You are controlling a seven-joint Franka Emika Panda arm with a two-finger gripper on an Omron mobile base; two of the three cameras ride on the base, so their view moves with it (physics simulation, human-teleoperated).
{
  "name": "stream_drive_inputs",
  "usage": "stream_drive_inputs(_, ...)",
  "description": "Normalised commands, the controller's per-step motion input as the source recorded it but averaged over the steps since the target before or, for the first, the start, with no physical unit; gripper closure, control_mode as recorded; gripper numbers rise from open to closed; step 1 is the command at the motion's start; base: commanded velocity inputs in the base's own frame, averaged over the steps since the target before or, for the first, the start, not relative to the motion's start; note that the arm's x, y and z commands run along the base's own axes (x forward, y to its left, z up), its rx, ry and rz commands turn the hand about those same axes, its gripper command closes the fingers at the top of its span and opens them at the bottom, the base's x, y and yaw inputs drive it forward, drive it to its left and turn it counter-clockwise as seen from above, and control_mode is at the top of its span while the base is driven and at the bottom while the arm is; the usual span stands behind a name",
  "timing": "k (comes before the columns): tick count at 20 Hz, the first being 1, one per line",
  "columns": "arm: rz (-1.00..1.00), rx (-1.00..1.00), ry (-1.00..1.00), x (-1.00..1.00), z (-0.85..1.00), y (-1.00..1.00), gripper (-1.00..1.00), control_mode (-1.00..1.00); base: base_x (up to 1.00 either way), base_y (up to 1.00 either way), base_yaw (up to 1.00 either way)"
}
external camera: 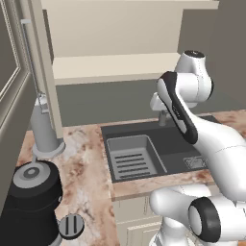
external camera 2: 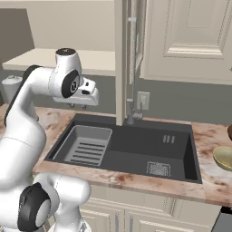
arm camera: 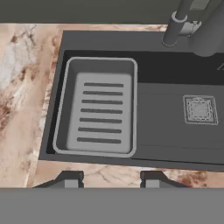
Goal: Pick up the bowls on the counter and stack them on top of one another in the open cabinet. Place the smaller bowl on top of the larger bowl.
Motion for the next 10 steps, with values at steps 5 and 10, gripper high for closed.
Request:
stream_drive_inputs(5, 0.0, 0.0, -0.11, -0.24, 0.0, -0.02, -1.0, -1.0, 0.0, 0.0, 0.0)
stream_drive_inputs(10, 0.01, 0.0, -0.11, -0.67, 0.0, -0.03, -1.0, -1.0, 0.0, 0.0, 0.0)
